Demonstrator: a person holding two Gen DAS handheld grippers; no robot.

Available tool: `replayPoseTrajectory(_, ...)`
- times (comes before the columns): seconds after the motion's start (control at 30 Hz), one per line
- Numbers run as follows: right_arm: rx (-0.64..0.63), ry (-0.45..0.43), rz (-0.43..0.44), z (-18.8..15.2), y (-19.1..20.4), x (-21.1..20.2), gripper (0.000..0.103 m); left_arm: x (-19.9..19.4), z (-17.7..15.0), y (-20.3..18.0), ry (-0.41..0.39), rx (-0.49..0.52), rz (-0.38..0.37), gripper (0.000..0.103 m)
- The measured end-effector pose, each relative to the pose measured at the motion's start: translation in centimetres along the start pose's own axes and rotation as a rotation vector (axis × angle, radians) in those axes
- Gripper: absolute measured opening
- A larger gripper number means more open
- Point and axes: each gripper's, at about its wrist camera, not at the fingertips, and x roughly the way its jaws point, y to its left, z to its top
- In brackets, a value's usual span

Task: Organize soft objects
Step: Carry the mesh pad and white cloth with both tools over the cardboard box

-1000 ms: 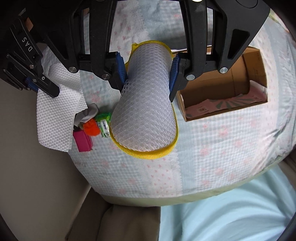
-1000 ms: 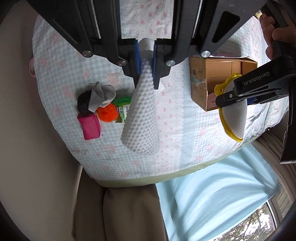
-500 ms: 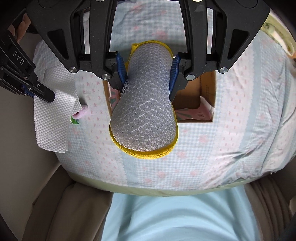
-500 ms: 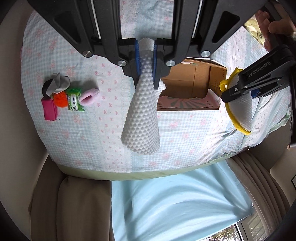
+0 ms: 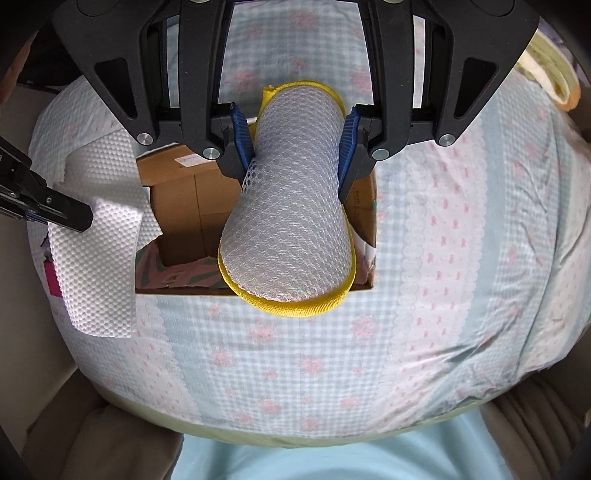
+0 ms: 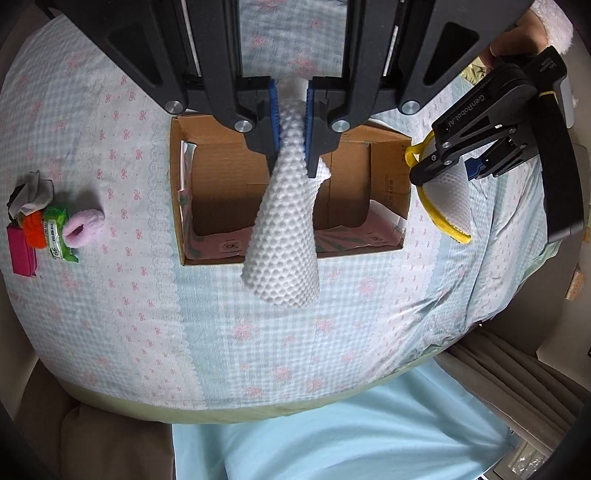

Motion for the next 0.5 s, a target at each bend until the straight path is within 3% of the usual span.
replayPoseTrajectory(0.2,0.056,0.132,-0.024,1.1,-1.5,5.9,0.010,5.6,1.2,-0.6,0.112,0.059,0.003,0.036)
replayPoseTrajectory(0.5,0.128,0.228,-0.032,2.0,-3.6,11.5,0.010,12.7,1.5,-2.3,0.247,0.153,-0.013,0.037)
